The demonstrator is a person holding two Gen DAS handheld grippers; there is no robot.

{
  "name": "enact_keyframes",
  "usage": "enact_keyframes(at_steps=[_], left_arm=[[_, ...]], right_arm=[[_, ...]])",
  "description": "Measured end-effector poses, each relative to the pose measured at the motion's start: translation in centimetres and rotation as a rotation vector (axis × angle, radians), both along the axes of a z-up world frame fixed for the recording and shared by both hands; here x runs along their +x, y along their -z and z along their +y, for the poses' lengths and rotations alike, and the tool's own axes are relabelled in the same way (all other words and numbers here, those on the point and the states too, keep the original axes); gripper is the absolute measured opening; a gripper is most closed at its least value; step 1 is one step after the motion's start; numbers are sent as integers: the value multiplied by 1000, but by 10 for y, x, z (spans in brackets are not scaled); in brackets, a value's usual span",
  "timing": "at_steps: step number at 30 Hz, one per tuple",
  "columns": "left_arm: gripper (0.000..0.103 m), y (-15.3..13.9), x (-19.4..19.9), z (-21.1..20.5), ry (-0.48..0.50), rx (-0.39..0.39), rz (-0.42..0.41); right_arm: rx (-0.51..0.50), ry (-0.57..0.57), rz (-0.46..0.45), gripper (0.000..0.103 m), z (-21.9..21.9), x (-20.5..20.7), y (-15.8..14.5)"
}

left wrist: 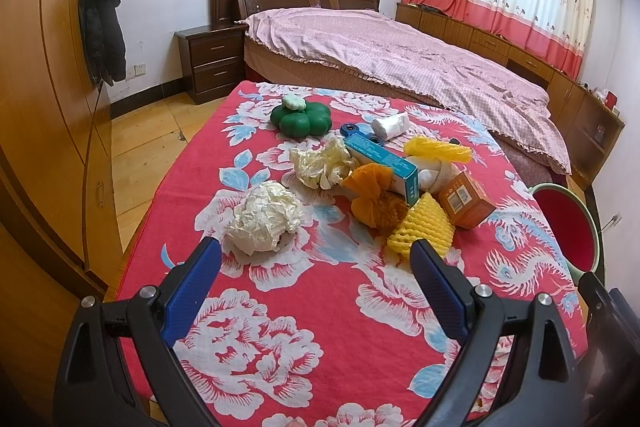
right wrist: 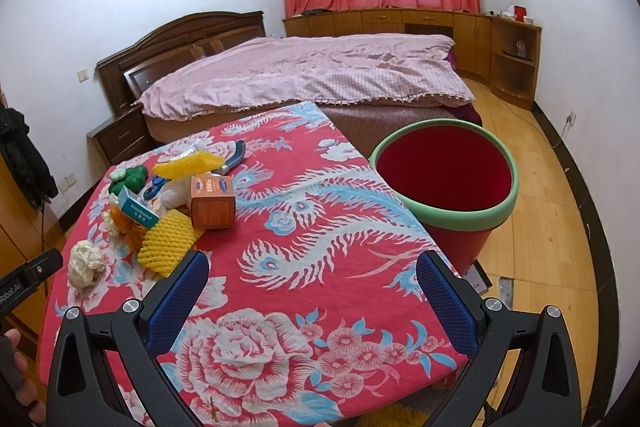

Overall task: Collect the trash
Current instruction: 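Move the left tool to the crumpled white paper ball while the right tool approaches the small orange box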

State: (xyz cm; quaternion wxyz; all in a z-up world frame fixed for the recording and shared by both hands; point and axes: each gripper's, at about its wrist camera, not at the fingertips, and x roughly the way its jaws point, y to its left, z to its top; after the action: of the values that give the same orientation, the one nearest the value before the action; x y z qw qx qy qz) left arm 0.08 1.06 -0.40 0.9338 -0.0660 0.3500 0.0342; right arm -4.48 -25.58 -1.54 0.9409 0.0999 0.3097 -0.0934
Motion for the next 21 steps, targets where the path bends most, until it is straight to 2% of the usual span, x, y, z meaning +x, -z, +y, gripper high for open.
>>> enact_keyframes(at_steps=[6, 15, 21], left_arm=[[95, 4, 7, 7, -18, 6, 13], [95, 15, 26, 37, -104, 1, 54], [95, 27, 44, 53, -137, 1, 99]], right_arm=[[9, -1, 30, 103, -1, 7, 6], [78, -32, 29, 103, -6, 36, 4], [43, -85, 25, 103, 4, 62, 1]])
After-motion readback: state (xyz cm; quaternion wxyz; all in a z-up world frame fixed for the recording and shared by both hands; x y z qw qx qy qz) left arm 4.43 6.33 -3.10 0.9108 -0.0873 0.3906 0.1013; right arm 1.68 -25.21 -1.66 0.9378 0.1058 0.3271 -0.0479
